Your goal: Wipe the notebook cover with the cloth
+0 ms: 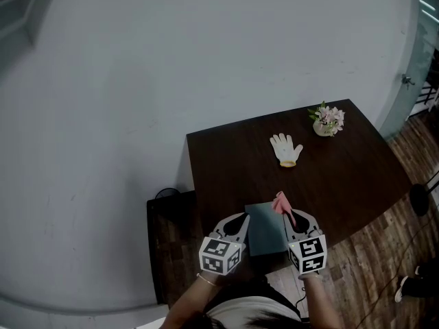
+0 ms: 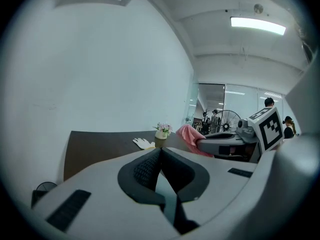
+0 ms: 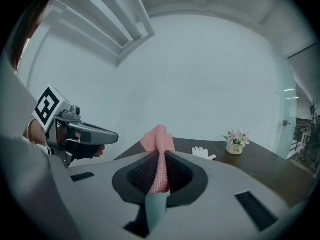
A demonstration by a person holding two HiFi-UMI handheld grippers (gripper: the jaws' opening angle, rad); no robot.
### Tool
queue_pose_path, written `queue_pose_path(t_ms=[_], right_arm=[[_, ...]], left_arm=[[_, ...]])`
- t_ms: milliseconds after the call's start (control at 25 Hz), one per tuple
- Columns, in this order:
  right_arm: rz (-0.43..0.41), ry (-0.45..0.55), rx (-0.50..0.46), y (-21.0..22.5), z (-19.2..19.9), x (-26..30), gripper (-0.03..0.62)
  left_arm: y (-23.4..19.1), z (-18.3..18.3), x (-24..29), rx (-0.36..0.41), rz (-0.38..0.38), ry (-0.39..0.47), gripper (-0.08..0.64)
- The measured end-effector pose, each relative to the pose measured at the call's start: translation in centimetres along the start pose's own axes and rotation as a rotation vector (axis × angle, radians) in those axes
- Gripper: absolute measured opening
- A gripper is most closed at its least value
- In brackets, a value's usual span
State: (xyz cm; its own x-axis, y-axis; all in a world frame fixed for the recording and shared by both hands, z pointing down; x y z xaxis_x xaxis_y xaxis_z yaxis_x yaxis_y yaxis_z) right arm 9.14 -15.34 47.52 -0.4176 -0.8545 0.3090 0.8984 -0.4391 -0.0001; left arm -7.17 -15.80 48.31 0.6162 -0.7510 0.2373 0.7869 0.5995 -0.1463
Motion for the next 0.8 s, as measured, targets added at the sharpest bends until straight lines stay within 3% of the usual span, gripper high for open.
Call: queue_pose_path(t_ms=[800], right_arm=[[0.025,0.142,0.008,-1.1,-4.7,-3.0,0.035]], left_arm=[[2.0,-6.4,-2.5,0.045,-0.009,0.139,0.018]])
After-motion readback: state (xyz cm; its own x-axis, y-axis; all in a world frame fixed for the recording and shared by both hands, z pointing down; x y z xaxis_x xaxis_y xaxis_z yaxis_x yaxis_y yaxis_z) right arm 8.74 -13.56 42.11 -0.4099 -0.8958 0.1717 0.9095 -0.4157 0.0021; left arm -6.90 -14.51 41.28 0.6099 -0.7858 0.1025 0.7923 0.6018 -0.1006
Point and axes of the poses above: the fingertips, and each gripper's own axes: x forward along the fingers, y to its right, z out of its underside, the point moved 5 cm from there along -x, backward along the fingers, and after that the axes turned 4 degrees about x, right-handed, at the moved point
